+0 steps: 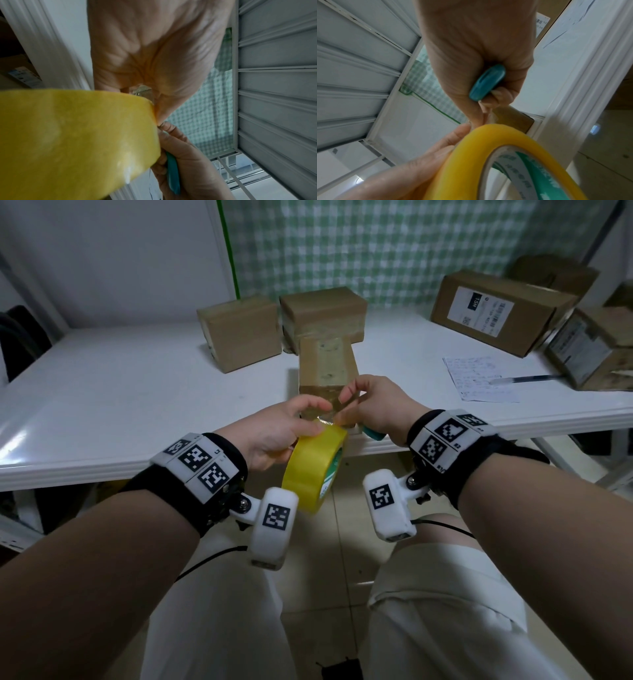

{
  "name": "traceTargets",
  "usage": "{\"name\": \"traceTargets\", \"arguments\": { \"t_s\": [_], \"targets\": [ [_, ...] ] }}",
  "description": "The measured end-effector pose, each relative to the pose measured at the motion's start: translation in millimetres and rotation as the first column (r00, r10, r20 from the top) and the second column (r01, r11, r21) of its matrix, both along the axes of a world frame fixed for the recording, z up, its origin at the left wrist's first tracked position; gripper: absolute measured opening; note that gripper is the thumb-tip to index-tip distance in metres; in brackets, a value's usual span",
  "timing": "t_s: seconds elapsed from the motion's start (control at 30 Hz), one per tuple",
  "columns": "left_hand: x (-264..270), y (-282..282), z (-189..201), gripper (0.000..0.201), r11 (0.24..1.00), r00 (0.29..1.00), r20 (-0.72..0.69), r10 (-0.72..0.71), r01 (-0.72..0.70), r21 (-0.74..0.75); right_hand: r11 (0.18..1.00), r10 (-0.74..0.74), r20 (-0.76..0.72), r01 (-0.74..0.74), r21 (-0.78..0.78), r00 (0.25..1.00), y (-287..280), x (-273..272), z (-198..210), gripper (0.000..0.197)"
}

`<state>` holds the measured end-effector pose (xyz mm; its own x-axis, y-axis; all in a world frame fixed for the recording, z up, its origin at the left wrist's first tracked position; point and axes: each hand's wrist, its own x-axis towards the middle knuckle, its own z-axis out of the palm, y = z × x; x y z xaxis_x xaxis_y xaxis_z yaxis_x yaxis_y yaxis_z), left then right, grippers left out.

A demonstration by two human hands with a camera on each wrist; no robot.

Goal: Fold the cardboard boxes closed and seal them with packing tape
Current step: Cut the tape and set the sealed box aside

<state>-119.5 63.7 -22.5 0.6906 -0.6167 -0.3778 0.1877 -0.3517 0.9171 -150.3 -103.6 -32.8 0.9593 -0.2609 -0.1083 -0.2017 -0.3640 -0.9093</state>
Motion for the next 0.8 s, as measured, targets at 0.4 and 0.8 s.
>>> {"name": "traceTargets", "arguments": {
  "t_s": [0.4, 0.8],
  "targets": [
    [2, 2, 10, 0.028, 1.0, 1.0, 0.004, 0.017, -0.017, -0.013, 0.983, 0.016, 0.123, 0.007, -0.183, 0.992, 4, -3, 17, 0.031],
    [36, 20, 51, 0.034, 0.965, 0.924, 0.301, 0.234, -0.259, 0.045, 0.929, -0.169, 0.329, 0.262, -0.261, 0.929, 15, 17, 31, 0.007]
  ]
}}
